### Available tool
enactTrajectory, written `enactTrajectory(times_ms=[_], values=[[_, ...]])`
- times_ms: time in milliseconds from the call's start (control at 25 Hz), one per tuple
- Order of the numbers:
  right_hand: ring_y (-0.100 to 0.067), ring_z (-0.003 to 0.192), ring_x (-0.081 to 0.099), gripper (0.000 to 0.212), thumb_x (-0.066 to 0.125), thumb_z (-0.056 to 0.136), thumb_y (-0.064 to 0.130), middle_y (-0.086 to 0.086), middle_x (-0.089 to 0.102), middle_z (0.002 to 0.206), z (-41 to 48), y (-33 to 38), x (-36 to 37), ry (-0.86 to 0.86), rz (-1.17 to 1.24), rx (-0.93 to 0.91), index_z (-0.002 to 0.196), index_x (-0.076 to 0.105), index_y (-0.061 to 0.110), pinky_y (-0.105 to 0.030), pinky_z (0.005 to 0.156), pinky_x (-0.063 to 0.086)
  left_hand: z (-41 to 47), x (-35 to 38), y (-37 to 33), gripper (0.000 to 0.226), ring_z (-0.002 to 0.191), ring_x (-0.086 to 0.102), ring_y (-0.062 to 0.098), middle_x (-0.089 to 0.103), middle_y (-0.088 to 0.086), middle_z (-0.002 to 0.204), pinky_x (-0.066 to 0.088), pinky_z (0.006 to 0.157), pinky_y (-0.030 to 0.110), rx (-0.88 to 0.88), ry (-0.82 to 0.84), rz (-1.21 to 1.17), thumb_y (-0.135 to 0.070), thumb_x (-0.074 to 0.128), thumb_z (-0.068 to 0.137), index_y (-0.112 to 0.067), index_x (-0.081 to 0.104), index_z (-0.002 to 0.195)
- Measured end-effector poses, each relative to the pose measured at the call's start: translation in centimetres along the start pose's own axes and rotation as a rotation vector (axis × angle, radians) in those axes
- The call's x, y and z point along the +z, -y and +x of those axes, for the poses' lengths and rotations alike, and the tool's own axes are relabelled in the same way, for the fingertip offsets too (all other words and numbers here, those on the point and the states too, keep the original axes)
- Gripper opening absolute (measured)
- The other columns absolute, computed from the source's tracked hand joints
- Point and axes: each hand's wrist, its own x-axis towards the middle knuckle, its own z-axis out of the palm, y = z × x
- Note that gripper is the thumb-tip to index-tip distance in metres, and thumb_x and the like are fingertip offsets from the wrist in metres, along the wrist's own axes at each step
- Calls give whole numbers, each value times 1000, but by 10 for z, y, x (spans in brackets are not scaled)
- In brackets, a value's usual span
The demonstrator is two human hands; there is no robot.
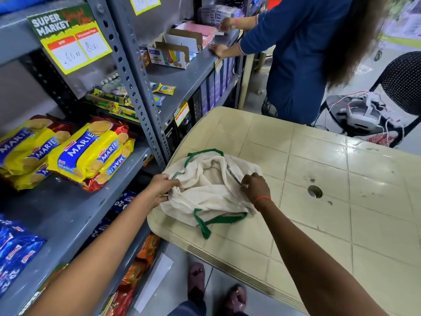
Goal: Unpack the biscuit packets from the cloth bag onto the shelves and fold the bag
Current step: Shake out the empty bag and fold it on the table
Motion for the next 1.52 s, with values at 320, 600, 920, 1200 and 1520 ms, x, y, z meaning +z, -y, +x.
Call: enactTrajectory(times_ms=[320,600,920,1200,1520], values=[[-35,109,59,26,50,90,12,-20,63,120,18,5,-18,103,-62,93,112,61,6,-34,87,48,-6,-21,-28,11,72,60,14,63,5,81,53,62,26,62,144,-101,-4,67,83,-13,59,82],[-31,95,62,14,49,88,14,-16,68,104,4,9,-3,139,-72,-24,85,62,17,-29,72,44,-2,-14,-30,13,73,62,14,65,5,81,56,64,26,42,142,-81,-1,68,81,-12,62,79],[-31,105,60,45,68,80,23,-11,65,114,15,6,-1,223,188,106,121,54,12,-31,83,48,7,-17,-26,23,72,61,15,65,6,82,53,62,29,7,58,-183,3,65,82,-9,60,102],[-30,105,60,35,71,75,19,-11,64,111,24,11,-10,294,-110,55,108,59,13,-33,86,50,8,-24,-27,22,72,60,16,64,6,82,51,60,30,-21,43,-176,5,62,83,-10,60,99],[-36,107,61,26,56,83,1,-20,63,117,41,11,-75,63,-322,32,108,61,4,-35,84,51,5,-29,-47,26,58,51,13,53,5,67,49,39,20,91,-183,-74,5,56,85,-14,51,68]])
